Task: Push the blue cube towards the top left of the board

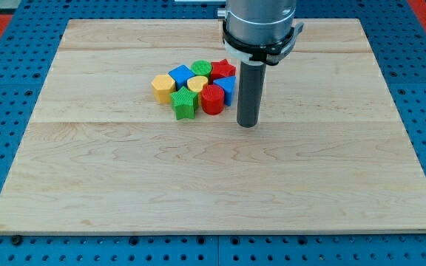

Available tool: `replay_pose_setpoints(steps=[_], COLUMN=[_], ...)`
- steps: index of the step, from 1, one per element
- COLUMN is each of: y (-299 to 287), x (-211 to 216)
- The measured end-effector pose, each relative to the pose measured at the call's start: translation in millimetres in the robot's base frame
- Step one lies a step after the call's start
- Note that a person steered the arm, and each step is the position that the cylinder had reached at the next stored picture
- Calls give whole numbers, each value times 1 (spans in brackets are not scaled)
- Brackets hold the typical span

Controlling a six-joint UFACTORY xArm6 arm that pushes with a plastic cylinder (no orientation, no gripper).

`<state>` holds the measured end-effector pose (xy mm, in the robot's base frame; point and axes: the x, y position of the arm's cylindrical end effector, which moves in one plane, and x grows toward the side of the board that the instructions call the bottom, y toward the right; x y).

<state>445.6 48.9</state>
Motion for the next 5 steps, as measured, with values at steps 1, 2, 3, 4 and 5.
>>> replay_pose_setpoints(steps=[1, 2, 3, 4, 5], y=[0, -23, -97, -135, -135], x=[-4, -4, 0, -5, -27])
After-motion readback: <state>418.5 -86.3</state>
